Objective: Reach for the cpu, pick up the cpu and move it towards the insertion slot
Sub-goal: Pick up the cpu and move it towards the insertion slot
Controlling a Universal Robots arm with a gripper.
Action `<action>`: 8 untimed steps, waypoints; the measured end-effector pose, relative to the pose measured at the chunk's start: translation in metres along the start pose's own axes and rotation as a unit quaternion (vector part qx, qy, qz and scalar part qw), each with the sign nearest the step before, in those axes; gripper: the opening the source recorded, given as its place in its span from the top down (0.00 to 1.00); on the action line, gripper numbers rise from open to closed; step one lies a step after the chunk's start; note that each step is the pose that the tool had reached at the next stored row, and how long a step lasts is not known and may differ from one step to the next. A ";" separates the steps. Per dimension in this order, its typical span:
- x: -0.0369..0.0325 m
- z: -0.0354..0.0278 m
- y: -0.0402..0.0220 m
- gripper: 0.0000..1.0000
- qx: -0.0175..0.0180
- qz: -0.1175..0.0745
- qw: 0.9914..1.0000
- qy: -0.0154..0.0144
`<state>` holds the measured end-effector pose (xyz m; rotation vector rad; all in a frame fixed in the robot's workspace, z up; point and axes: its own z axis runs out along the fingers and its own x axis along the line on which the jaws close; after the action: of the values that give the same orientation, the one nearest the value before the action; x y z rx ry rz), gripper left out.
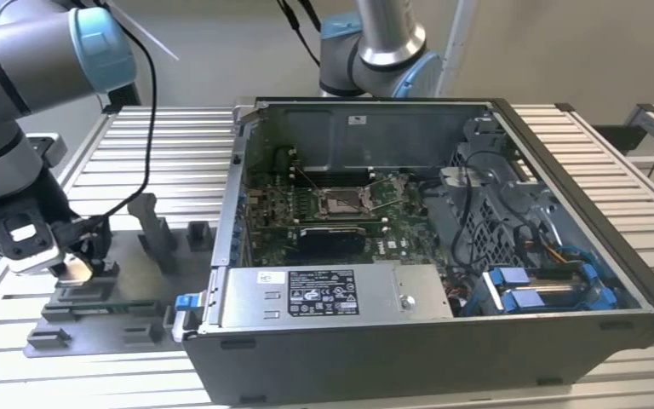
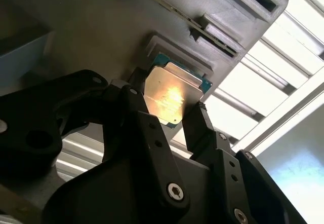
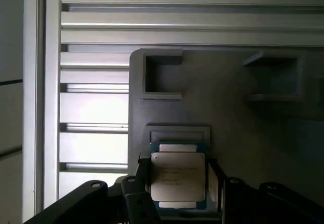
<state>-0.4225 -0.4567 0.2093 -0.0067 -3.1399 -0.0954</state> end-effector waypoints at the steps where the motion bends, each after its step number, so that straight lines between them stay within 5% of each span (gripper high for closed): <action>1: 0.0000 -0.0007 0.0000 1.00 0.000 0.000 1.000 0.000; 8: 0.0000 -0.0060 0.0003 1.00 0.000 0.000 1.000 0.000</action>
<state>-0.4225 -0.4567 0.2153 -0.0067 -3.1400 -0.0955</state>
